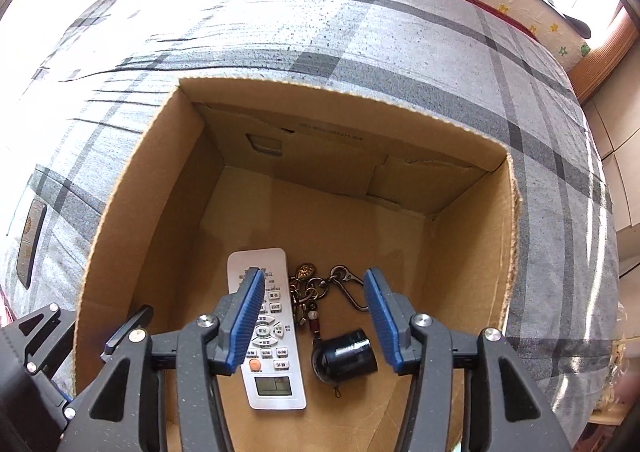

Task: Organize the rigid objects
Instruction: 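Withdraw the right tool from the box toward the light-blue lotion bottle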

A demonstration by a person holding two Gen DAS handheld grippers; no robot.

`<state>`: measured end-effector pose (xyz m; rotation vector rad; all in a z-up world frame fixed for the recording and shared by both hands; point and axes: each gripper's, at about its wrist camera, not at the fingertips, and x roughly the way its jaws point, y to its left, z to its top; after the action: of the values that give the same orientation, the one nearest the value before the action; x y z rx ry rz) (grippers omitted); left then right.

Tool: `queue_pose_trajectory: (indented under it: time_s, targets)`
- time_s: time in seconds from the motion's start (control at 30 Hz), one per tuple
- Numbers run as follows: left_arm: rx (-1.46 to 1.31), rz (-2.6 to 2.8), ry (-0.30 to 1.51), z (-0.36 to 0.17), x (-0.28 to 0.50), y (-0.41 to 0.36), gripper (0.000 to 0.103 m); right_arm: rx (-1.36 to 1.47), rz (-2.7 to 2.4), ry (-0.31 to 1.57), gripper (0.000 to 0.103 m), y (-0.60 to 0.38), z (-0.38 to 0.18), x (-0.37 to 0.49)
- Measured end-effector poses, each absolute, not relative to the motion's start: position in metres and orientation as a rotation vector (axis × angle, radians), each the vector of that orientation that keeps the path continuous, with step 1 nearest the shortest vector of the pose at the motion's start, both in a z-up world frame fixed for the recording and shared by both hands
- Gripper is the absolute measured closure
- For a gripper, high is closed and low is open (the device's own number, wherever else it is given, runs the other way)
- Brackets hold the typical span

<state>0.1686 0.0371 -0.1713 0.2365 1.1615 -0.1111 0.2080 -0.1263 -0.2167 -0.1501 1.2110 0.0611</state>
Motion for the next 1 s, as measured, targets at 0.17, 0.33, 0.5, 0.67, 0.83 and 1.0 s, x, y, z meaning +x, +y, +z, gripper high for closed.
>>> queue_pose_trajectory:
  time_s: [0.17, 0.33, 0.5, 0.67, 0.83, 1.0]
  targets:
    - [0.240, -0.110, 1.162, -0.171, 0.168, 0.034, 0.089, -0.154, 0.067, 1.196, 0.035, -0.124, -0.205, 0.200]
    - [0.247, -0.107, 1.159, -0.170, 0.167, 0.032, 0.089, -0.152, 0.059, 1.167, 0.023, -0.128, -0.192, 0.194]
    - [0.249, -0.104, 1.157, -0.169, 0.166, 0.029, 0.089, -0.139, 0.051, 1.146, 0.004, -0.137, -0.179, 0.186]
    - [0.251, -0.102, 1.155, -0.169, 0.165, 0.029, 0.089, -0.127, 0.042, 1.126, 0.000, -0.148, -0.167, 0.175]
    - [0.256, -0.099, 1.153, -0.169, 0.163, 0.028, 0.089, -0.114, 0.032, 1.107, 0.000, -0.161, -0.155, 0.163]
    - [0.254, -0.100, 1.155, -0.171, 0.164, 0.030, 0.089, -0.098, 0.021, 1.094, 0.000, -0.178, -0.143, 0.148]
